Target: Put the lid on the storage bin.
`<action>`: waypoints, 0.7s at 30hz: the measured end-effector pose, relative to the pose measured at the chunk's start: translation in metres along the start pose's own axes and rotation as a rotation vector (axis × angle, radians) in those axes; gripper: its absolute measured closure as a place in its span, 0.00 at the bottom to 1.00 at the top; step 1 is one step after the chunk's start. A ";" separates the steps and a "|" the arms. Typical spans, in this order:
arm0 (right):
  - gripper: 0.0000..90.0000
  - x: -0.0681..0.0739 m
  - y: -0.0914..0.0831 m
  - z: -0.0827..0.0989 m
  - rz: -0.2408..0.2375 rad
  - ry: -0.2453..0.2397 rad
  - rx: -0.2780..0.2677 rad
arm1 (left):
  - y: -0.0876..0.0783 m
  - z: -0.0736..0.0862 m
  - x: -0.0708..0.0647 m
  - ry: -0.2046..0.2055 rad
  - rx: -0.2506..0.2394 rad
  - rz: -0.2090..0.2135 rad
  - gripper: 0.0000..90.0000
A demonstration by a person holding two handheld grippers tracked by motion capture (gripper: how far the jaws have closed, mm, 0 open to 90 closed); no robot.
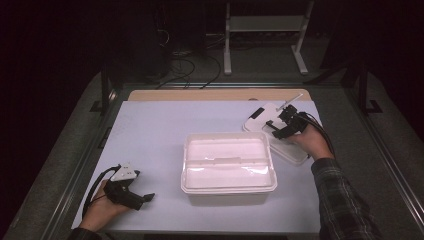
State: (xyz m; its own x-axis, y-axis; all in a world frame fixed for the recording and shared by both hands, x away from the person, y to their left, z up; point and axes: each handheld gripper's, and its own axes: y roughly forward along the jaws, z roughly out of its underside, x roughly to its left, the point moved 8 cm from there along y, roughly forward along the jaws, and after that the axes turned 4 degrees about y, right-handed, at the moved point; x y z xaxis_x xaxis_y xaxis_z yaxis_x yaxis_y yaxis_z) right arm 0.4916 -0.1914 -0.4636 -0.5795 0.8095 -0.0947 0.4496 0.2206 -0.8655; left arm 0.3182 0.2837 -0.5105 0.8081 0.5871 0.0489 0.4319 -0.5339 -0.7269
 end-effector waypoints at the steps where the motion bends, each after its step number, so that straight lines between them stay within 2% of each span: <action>1: 0.36 0.000 0.001 -0.001 0.001 -0.008 0.012 | 0.000 0.000 0.000 0.000 0.000 0.000 0.00; 5: 0.47 -0.002 0.006 -0.002 0.012 -0.034 0.049 | 0.000 0.000 0.000 -0.001 0.000 0.000 0.00; 7: 0.55 -0.003 0.005 -0.003 0.018 -0.037 0.044 | 0.000 0.000 0.000 0.000 0.000 0.000 0.00; 12: 0.68 -0.002 0.004 -0.004 -0.008 -0.040 0.032 | 0.000 0.000 0.000 -0.001 0.000 0.001 0.00; 17: 0.85 -0.005 -0.001 -0.007 0.004 -0.027 0.005 | 0.000 0.000 0.000 -0.001 0.000 0.001 0.00; 21: 0.90 -0.010 -0.005 -0.008 0.032 -0.028 -0.001 | 0.000 0.000 0.000 -0.002 0.000 0.001 0.00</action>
State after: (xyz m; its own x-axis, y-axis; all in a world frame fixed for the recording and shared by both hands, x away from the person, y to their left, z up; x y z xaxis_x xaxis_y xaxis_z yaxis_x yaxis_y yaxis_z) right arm 0.5003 -0.1959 -0.4546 -0.5836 0.8005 -0.1363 0.4692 0.1955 -0.8612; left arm 0.3183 0.2837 -0.5105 0.8080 0.5873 0.0469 0.4306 -0.5344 -0.7273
